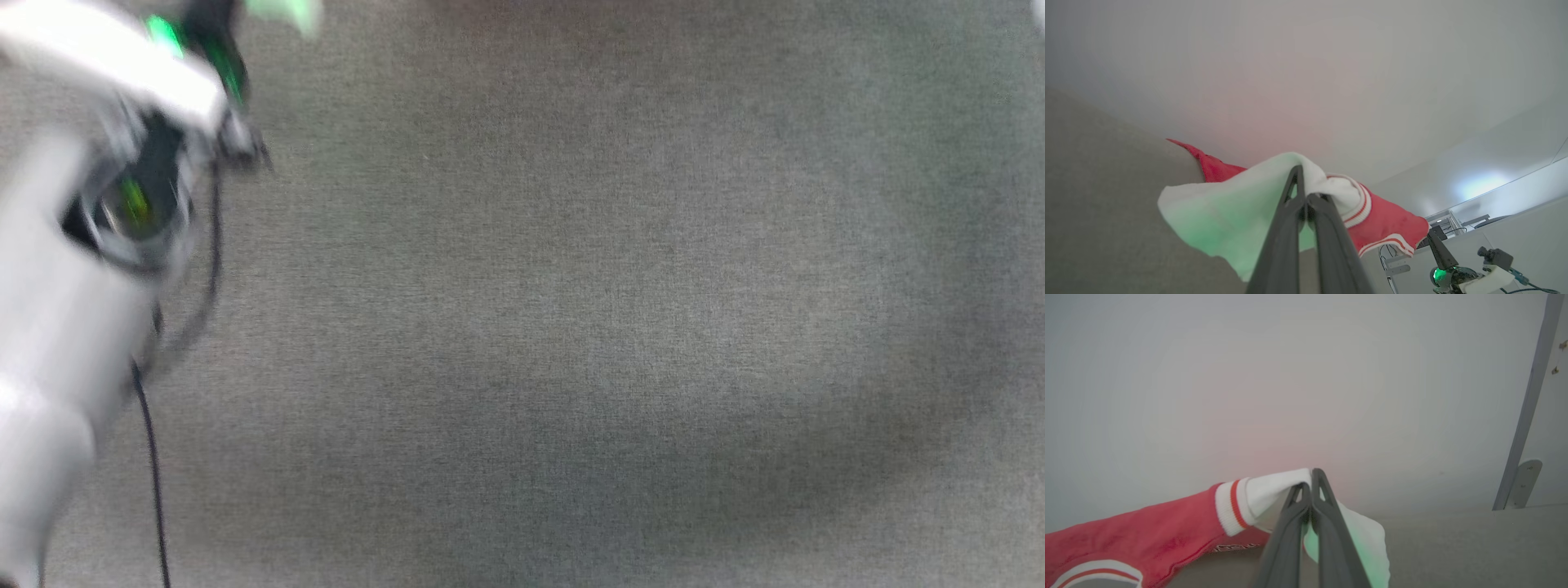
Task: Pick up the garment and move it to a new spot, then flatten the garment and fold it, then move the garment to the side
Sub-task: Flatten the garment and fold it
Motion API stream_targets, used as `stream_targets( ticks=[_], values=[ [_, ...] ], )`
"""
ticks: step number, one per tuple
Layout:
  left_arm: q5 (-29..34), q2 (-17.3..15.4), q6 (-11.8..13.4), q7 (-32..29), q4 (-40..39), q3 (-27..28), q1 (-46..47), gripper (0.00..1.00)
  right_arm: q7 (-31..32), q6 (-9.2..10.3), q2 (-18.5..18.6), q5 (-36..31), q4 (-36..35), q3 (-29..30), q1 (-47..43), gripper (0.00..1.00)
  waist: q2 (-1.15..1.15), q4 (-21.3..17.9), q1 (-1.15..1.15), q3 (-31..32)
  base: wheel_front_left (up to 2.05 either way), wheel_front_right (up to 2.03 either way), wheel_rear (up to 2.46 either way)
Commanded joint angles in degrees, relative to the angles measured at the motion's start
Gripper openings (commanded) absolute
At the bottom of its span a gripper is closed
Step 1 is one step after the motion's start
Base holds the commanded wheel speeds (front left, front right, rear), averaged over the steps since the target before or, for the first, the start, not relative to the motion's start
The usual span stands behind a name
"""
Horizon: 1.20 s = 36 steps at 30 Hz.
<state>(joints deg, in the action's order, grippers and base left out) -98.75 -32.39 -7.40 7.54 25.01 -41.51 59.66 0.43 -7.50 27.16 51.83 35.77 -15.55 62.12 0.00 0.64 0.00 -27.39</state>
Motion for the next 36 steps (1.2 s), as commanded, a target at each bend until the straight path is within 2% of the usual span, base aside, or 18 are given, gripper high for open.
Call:
stream_targets(
  ticks=[1, 5, 8, 13, 18, 28, 33, 36],
  values=[
    [0.6, -0.7, -0.1, 0.5, -1.1, 0.2, -2.0, 0.00, 0.4, 0.01, 0.5, 0.8, -0.9, -0.1, -1.9, 0.00, 0.00, 0.4, 0.00, 0.8, 0.00, 0.00, 0.00],
    [-0.8, -1.1, -0.1, 1.1, -9.5, 0.9, -14.1, 0.00, 4.3, 0.01, 3.1, 5.8, -7.5, 0.5, -14.2, 0.00, 0.00, 1.4, 0.00, 3.0, 0.00, 0.00, 0.00],
    [0.9, -2.7, -0.1, 1.3, -14.1, 0.4, -22.0, 0.00, 7.5, 0.01, 5.1, 8.2, -12.5, 1.4, -23.1, 0.00, 0.00, 1.6, 0.00, 4.8, 0.00, 0.00, 0.00],
    [6.6, -6.4, -0.1, 3.2, -17.4, -1.7, -31.1, 0.00, 13.1, 0.01, 7.1, 10.6, -21.4, 3.1, -36.9, 0.00, 0.00, 1.5, 0.00, 7.9, 0.00, 0.00, 0.00],
    [9.2, -9.2, -0.1, 5.7, -21.2, -2.7, -39.2, 0.00, 17.7, 0.01, 7.9, 11.5, -29.4, 6.6, -48.9, 0.00, 0.00, 1.1, 0.00, 10.6, 0.00, 0.00, 0.00],
    [12.5, -13.4, -0.1, 7.4, -29.3, -2.9, -52.9, 0.00, 25.8, 0.01, 5.7, 12.2, -44.7, 17.0, -68.3, 0.00, 0.00, 1.5, 0.00, 13.1, 0.00, 0.00, 0.00],
    [13.6, -16.1, -0.1, 7.7, -33.0, -1.6, -58.8, 0.00, 30.5, 0.01, 3.8, 11.3, -51.0, 21.2, -75.2, 0.00, 0.00, 1.9, 0.00, 13.3, 0.00, 0.00, 0.00],
    [14.5, -16.1, -0.1, 7.7, -34.2, -0.8, -60.1, 0.00, 32.8, 0.01, 2.1, 10.0, -53.7, 23.1, -77.6, 0.00, 0.00, 2.3, 0.00, 12.9, 0.00, 0.00, 0.00]
  ],
)
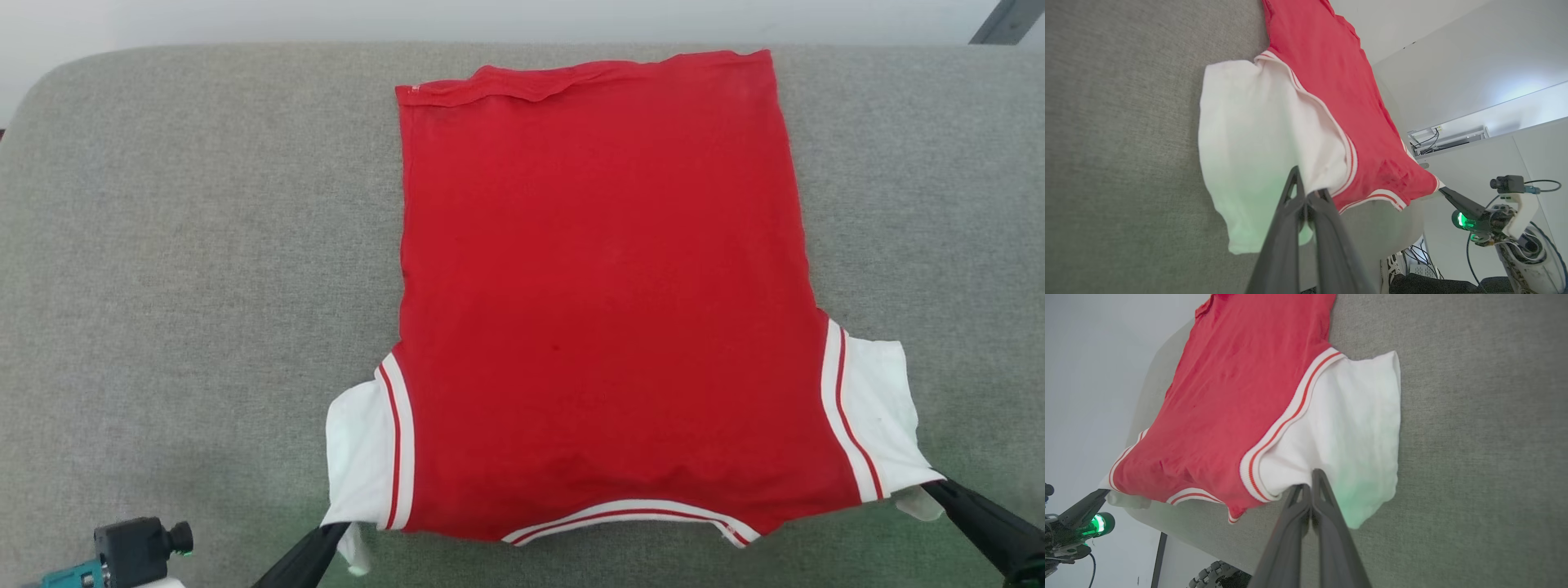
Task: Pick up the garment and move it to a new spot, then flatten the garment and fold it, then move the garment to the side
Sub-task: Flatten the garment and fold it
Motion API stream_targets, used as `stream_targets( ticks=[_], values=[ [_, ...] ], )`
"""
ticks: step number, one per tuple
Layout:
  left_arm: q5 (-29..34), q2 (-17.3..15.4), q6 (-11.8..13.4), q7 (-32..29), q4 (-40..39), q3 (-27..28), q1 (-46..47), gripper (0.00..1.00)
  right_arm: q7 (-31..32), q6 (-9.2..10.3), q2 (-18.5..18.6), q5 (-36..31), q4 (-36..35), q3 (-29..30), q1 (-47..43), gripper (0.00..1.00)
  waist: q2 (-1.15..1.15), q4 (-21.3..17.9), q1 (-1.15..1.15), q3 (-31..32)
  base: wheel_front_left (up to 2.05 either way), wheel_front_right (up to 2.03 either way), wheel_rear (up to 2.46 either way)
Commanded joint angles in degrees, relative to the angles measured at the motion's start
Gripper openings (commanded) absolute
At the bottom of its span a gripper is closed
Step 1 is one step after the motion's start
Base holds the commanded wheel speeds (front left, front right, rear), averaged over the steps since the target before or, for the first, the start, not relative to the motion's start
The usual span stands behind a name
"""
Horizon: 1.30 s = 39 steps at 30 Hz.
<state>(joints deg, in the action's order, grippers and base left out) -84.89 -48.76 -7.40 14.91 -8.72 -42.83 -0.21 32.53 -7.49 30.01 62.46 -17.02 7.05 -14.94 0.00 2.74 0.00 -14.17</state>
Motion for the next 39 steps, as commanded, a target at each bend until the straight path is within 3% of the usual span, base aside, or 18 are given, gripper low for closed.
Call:
stream_targets(
  ticks=[1, 6, 13, 19, 25, 26, 27, 28, 29, 34, 39],
  values=[
    [0.9, 0.7, -0.1, 0.4, -0.5, 0.8, -0.1, 0.00, 1.2, 0.00, -1.6, -1.1, -1.3, 1.1, -0.5, 0.00, 0.00, 0.2, 0.00, -0.5, 0.00, 0.00, 0.00],
    [1.4, 3.9, -0.1, 0.3, 1.1, 1.2, 2.5, 0.00, 3.6, 0.00, -3.7, -4.4, -0.1, 1.0, 2.0, 0.00, 0.00, 0.3, 0.00, -1.4, 0.00, 0.00, 0.00],
    [0.5, 8.9, -0.1, -1.2, 8.8, -1.1, 7.2, 0.00, 7.3, 0.00, -3.8, -9.9, 8.6, -4.7, 8.9, 0.00, 0.00, -0.1, 0.00, -2.9, 0.00, 0.00, 0.00],
    [1.2, 11.5, -0.1, -1.6, 13.6, -3.3, 9.8, 0.00, 5.4, 0.01, -2.7, -14.2, 15.2, -10.7, 11.1, 0.00, 0.00, 0.3, 0.00, -3.8, 0.00, 0.00, 0.00],
    [0.9, 11.9, -0.1, -1.5, 15.4, -4.7, 11.1, 0.00, 2.7, 0.15, -1.9, -14.9, 18.2, -14.5, 12.0, 0.00, 0.00, 0.1, 0.00, -4.4, 0.00, 0.00, 0.00],
    [1.0, 11.7, -0.1, -1.4, 15.7, -4.8, 11.1, 0.00, 2.2, 0.15, -1.6, -15.0, 18.2, -15.0, 12.3, 0.08, 0.00, 0.1, 0.00, -4.5, 0.00, 0.00, 0.00],
    [1.1, 11.6, -0.1, -1.3, 15.8, -4.9, 11.3, 0.00, 1.6, 0.15, -1.3, -15.3, 17.9, -15.5, 12.6, 0.38, 0.00, 0.0, 0.00, -4.6, 0.00, 0.00, 0.00],
    [1.0, 11.6, -0.1, -1.4, 15.8, -5.0, 11.4, 0.00, 0.8, 0.15, -0.9, -15.4, 17.5, -15.8, 12.9, 0.85, 0.00, -0.1, 0.00, -4.6, 0.00, 0.00, 0.00],
    [1.0, 11.5, -0.1, -1.3, 15.9, -5.1, 11.5, 0.00, 0.2, 0.14, -0.5, -15.5, 16.9, -15.9, 13.3, 1.00, 0.00, -0.2, 0.00, -4.7, 0.00, 0.00, 0.00],
    [1.1, 11.1, -0.1, -0.7, 14.3, -5.0, 11.4, 0.00, 0.8, 0.20, 4.1, -15.1, 10.8, -13.5, 13.5, 1.00, 0.00, -0.8, 0.00, -5.1, 0.00, 0.00, 0.00],
    [2.4, 11.0, -0.1, -0.1, 12.4, -5.4, 11.2, 0.00, 4.9, -0.01, 7.5, -12.3, 0.1, -2.7, 9.9, 1.00, 0.00, 0.1, 0.00, -5.9, 0.00, 0.00, 0.00]
  ],
)
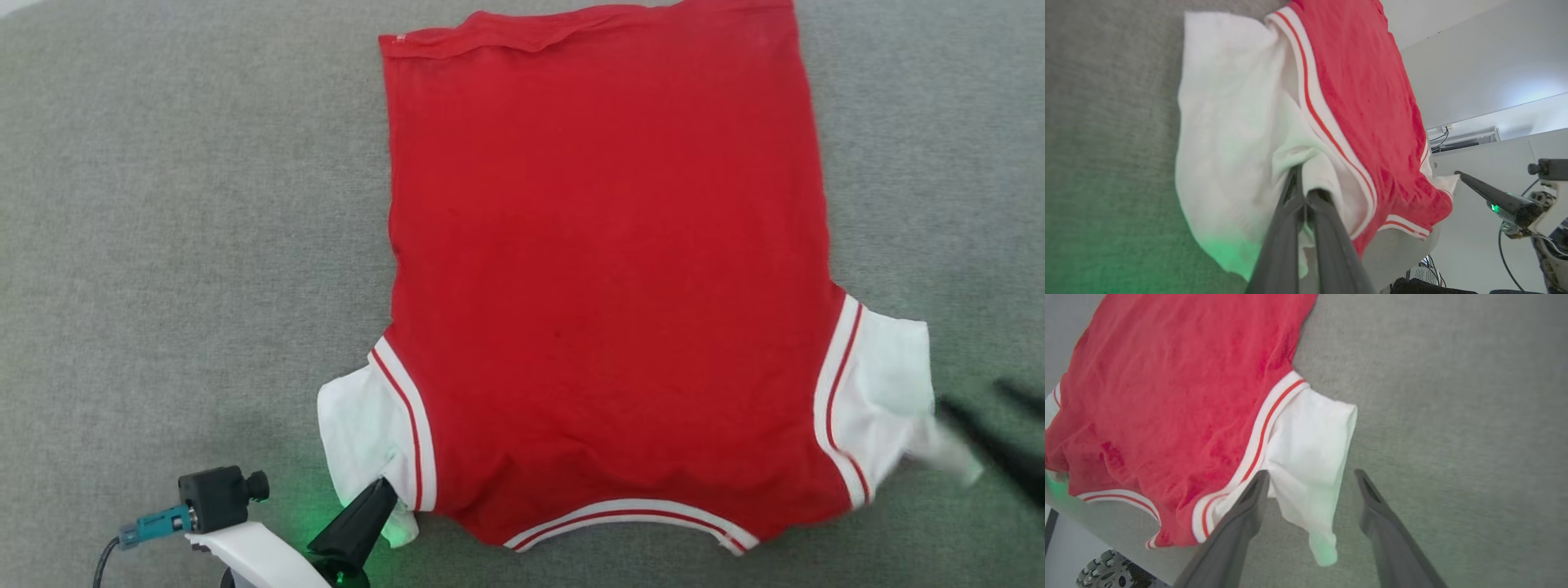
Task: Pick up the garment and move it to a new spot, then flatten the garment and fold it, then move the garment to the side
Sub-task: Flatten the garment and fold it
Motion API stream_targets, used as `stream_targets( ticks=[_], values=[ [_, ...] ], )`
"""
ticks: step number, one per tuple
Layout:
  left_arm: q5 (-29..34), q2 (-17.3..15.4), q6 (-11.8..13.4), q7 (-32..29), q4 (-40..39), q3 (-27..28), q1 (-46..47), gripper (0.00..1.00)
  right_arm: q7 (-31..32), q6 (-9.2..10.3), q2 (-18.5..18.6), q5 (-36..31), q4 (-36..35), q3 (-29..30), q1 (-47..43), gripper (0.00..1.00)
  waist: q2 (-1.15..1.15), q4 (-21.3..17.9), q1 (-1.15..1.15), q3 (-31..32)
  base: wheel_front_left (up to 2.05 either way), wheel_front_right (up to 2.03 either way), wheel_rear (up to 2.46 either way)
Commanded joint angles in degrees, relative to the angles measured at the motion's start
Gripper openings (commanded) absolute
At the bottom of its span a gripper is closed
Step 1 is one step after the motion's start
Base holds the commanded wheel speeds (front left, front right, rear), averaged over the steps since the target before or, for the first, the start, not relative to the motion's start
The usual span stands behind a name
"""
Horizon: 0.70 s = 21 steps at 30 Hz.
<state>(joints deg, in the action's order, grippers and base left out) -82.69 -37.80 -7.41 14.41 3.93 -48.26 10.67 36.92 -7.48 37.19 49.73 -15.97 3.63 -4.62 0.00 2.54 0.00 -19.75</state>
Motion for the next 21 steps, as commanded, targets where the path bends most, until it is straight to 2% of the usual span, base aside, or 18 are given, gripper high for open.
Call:
stream_targets(
  ticks=[1, 5, 9, 16, 21],
  values=[
    [0.6, 0.2, -0.1, 0.4, -0.7, 0.0, 0.4, 0.00, 1.6, -0.01, 0.7, 1.0, -3.0, 3.5, -0.3, 1.00, 0.00, 0.5, 0.00, -0.5, 0.00, 0.00, 0.00],
    [1.9, 0.9, -0.1, 0.6, -1.9, -0.1, 1.8, 0.00, 7.0, -0.02, 2.5, 1.1, -6.6, 10.6, 4.0, 1.00, 0.00, 2.2, 0.00, -2.0, 0.00, 0.00, 0.00],
    [3.4, 1.5, -0.1, 0.6, -2.8, -1.2, 3.9, 0.00, 11.2, -0.01, 3.3, -1.4, -1.8, 11.3, 16.1, 1.00, 0.00, 4.1, 0.00, -4.2, 0.00, 0.00, 0.00],
    [5.3, 3.0, -0.1, 0.3, -4.8, -4.2, 9.0, 0.00, 15.3, -0.01, 2.4, -9.9, 14.5, 4.7, 40.0, 1.00, 0.00, 10.4, 0.00, -8.8, 0.00, 0.00, 0.00],
    [6.8, 4.3, -0.1, 0.1, -6.0, -7.0, 12.9, 0.00, 18.9, -0.01, 1.8, -16.4, 26.6, -0.3, 53.5, 1.00, 0.00, 14.6, 0.00, -12.7, 0.00, 0.00, 0.00]
  ],
)
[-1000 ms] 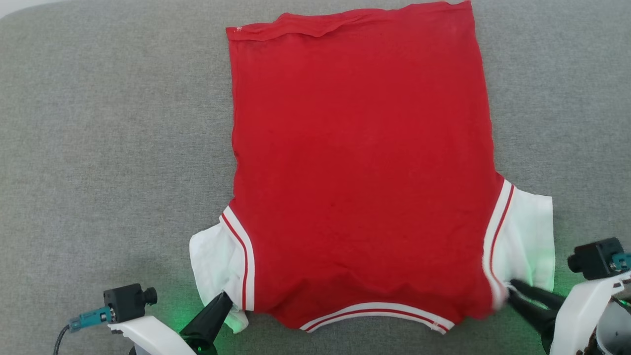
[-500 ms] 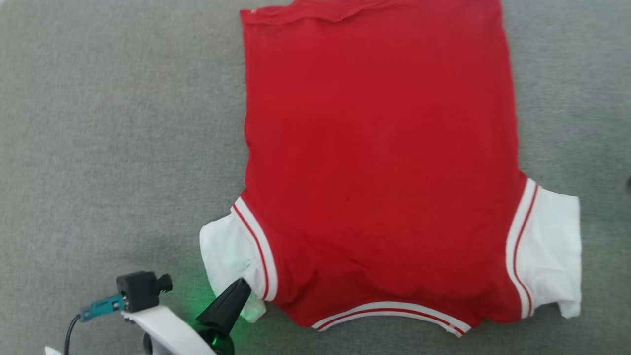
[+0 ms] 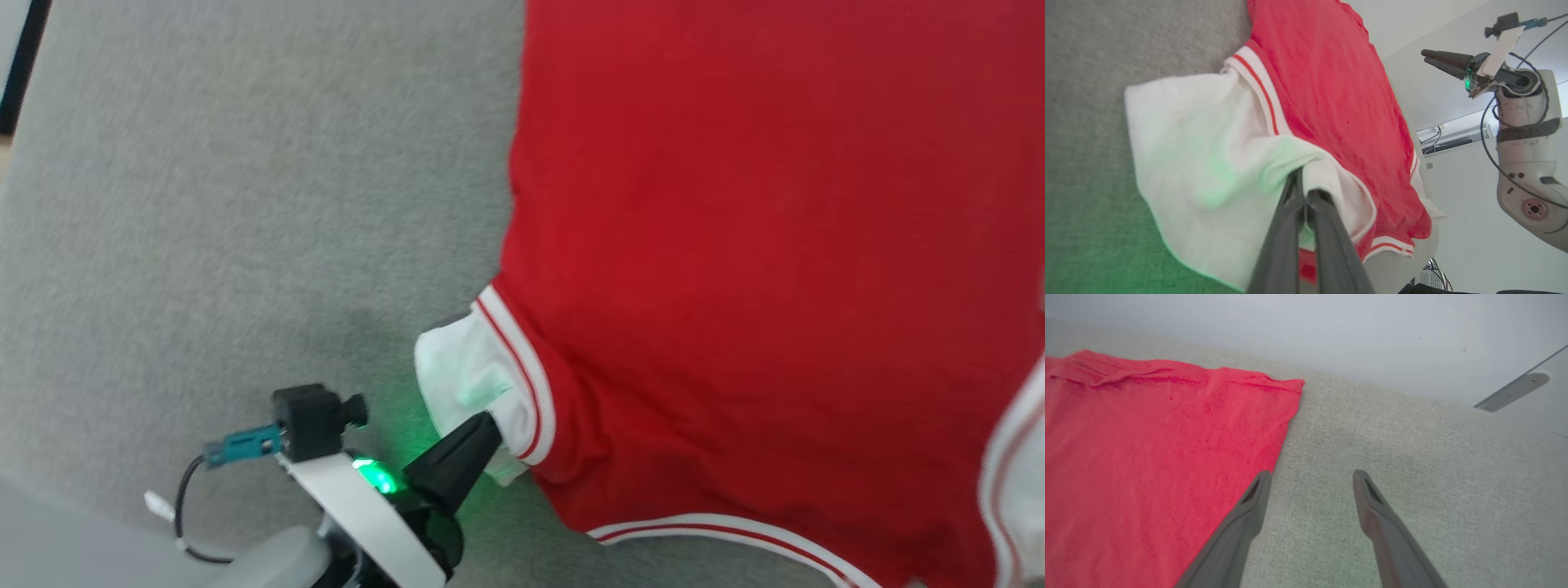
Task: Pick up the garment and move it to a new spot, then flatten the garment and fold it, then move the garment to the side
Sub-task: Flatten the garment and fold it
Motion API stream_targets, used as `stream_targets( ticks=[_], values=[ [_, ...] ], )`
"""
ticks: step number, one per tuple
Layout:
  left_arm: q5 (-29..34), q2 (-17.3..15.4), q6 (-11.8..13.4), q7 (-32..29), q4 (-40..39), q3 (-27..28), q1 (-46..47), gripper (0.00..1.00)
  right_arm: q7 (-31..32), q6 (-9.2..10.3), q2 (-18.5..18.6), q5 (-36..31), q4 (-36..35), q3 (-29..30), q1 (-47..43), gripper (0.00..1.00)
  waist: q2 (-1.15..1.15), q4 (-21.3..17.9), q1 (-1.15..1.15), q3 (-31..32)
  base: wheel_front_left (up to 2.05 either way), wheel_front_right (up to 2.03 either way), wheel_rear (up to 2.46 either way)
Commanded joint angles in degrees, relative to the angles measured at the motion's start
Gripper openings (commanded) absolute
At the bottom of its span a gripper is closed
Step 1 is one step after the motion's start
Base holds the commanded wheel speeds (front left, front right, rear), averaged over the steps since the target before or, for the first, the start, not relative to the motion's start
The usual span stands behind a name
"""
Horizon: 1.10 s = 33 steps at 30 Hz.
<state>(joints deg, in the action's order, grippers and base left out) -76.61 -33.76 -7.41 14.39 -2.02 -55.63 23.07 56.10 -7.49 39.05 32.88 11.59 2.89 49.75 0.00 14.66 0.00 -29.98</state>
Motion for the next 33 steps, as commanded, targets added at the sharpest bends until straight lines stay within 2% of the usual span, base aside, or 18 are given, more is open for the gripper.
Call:
stream_targets(
  ticks=[1, 9, 17, 18, 19, 20, 21, 26, 33],
  values=[
    [0.9, 0.6, -0.1, 0.1, -0.3, -0.2, 1.3, 0.00, 0.6, 0.00, 0.1, -0.8, 1.2, -0.4, 1.6, 1.00, 0.00, 3.2, 0.00, -3.2, 0.00, 0.00, 0.00],
    [0.3, 2.2, -0.1, 0.2, -1.4, -4.8, 6.6, 0.00, 7.3, 0.00, -0.4, -7.7, 15.3, -2.9, 15.6, 1.00, 0.00, 8.2, 0.00, -7.2, 0.00, 0.00, 0.00],
    [-0.6, 2.6, 0.0, 0.6, -1.0, -7.1, 8.6, 0.00, 13.2, 0.00, -1.3, -9.9, 22.1, -6.7, 18.9, 1.00, 0.00, 9.4, 0.00, -9.0, 0.00, 0.00, 0.00],
    [-0.5, 2.7, 0.0, 0.7, -0.9, -7.1, 8.7, 0.00, 13.3, 0.00, -1.4, -9.8, 22.5, -6.9, 19.0, 0.93, 0.00, 9.4, 0.00, -9.2, 0.00, 0.00, 0.00],
    [-0.5, 2.7, 0.0, 0.7, -0.8, -7.2, 9.0, 0.00, 13.2, 0.00, -1.5, -9.7, 22.7, -7.3, 18.9, 0.44, 0.00, 9.3, 0.00, -9.3, 0.00, 0.00, 0.00],
    [-0.5, 2.8, 0.0, 0.8, -0.7, -7.2, 9.3, 0.00, 12.8, 0.00, -1.5, -9.6, 22.7, -7.8, 18.7, 0.10, 0.00, 9.2, 0.00, -9.4, 0.00, 0.00, 0.00],
    [-0.6, 2.9, 0.0, 0.8, -0.6, -7.2, 9.7, 0.00, 12.3, 0.00, -1.3, -9.4, 22.7, -8.0, 18.8, 0.00, 0.00, 9.1, 0.00, -9.5, 0.00, 0.00, 0.00],
    [-0.9, 2.8, 0.0, 0.9, -0.4, -6.1, 9.7, 0.00, 7.6, 0.00, -0.2, -8.8, 21.5, -8.9, 18.7, 0.00, 0.00, 8.0, 0.00, -8.6, 0.00, 0.00, 0.00],
    [-0.9, 1.1, 0.0, 0.9, 0.3, -2.5, 6.2, 0.00, 2.8, 0.00, 1.7, -3.0, 17.1, -12.6, 15.1, 0.00, 0.00, 4.0, 0.00, -4.8, 0.00, 0.00, 0.00]
  ],
)
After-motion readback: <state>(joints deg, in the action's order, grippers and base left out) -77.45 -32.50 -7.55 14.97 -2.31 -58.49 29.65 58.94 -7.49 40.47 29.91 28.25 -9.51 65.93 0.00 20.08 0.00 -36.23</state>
